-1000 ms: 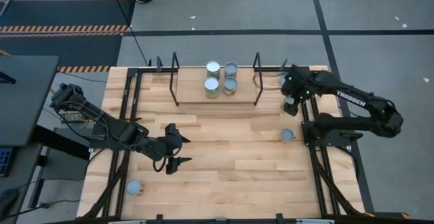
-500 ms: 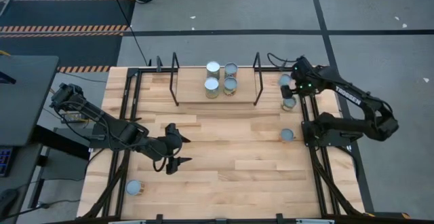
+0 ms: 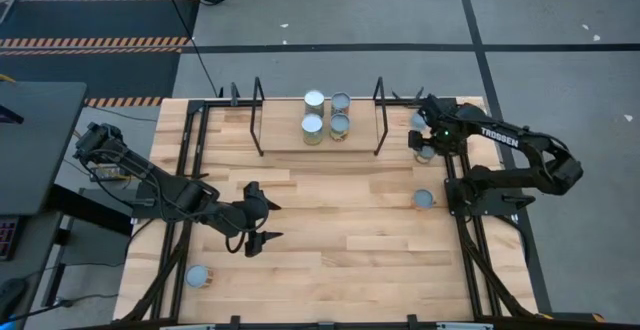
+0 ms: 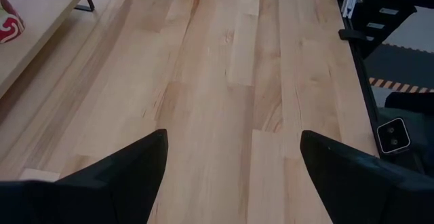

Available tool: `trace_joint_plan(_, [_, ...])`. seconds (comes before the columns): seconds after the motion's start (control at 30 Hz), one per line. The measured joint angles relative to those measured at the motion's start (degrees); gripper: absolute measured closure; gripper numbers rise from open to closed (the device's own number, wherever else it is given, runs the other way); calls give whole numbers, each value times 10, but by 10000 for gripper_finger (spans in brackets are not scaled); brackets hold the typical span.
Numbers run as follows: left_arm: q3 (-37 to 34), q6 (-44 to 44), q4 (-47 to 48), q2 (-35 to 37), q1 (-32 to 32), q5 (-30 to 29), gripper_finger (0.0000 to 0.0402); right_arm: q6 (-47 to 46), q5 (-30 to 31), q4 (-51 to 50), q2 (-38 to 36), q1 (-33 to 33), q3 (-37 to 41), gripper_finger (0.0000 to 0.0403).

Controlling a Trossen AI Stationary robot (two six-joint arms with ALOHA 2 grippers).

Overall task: Pick and place cans onto a shelf
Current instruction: Put the canned peaches on the shelf

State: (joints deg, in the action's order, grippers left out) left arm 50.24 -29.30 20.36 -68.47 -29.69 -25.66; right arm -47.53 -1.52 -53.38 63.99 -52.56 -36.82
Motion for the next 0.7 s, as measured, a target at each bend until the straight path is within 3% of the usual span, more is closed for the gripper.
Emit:
trace_joint_plan(0.4, [0,0,0,0,0,0,61,-34,20,71,-2,9,33,48])
trace_joint_plan(0.7, [0,0,0,0,0,0,61,-25,80,103,5,9,35,57])
